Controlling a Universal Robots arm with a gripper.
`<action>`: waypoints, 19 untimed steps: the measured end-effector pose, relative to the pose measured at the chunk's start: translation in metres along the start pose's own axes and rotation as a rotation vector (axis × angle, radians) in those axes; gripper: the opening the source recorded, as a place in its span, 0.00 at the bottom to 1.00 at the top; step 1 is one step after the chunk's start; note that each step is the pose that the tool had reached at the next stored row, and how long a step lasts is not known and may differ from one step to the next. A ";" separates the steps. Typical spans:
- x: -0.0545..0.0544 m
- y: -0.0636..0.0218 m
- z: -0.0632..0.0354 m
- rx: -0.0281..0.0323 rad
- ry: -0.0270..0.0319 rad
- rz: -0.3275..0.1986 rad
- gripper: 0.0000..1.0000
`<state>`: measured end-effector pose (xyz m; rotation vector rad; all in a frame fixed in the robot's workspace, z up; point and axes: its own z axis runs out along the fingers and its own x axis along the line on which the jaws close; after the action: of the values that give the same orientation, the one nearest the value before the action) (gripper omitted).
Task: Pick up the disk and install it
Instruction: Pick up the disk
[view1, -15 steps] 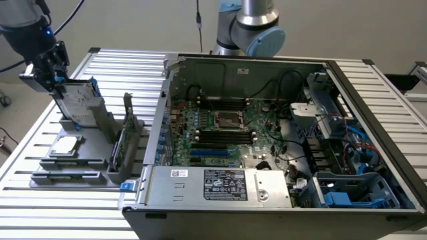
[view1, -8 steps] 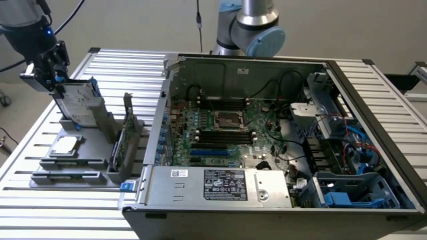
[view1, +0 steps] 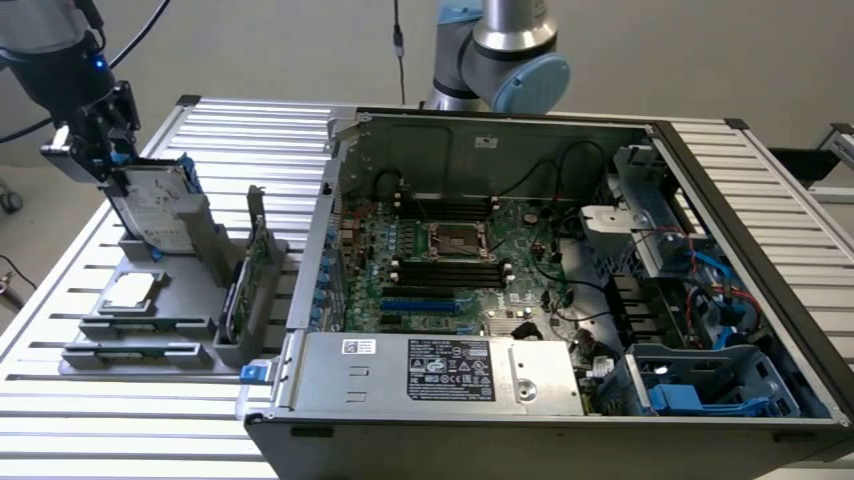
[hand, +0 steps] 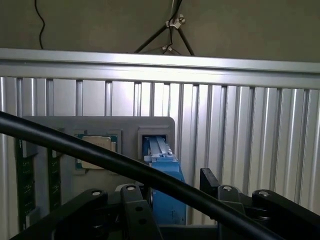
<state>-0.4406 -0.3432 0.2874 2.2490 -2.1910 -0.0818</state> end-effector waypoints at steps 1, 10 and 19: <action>0.000 0.0000 0.0001 -0.0002 0.0000 0.000 0.54; -0.002 0.0000 0.0003 -0.0006 0.0006 0.000 0.52; -0.002 0.0010 0.0003 -0.0006 0.0004 0.000 0.36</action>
<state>-0.4417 -0.3411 0.2872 2.2485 -2.1905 -0.0820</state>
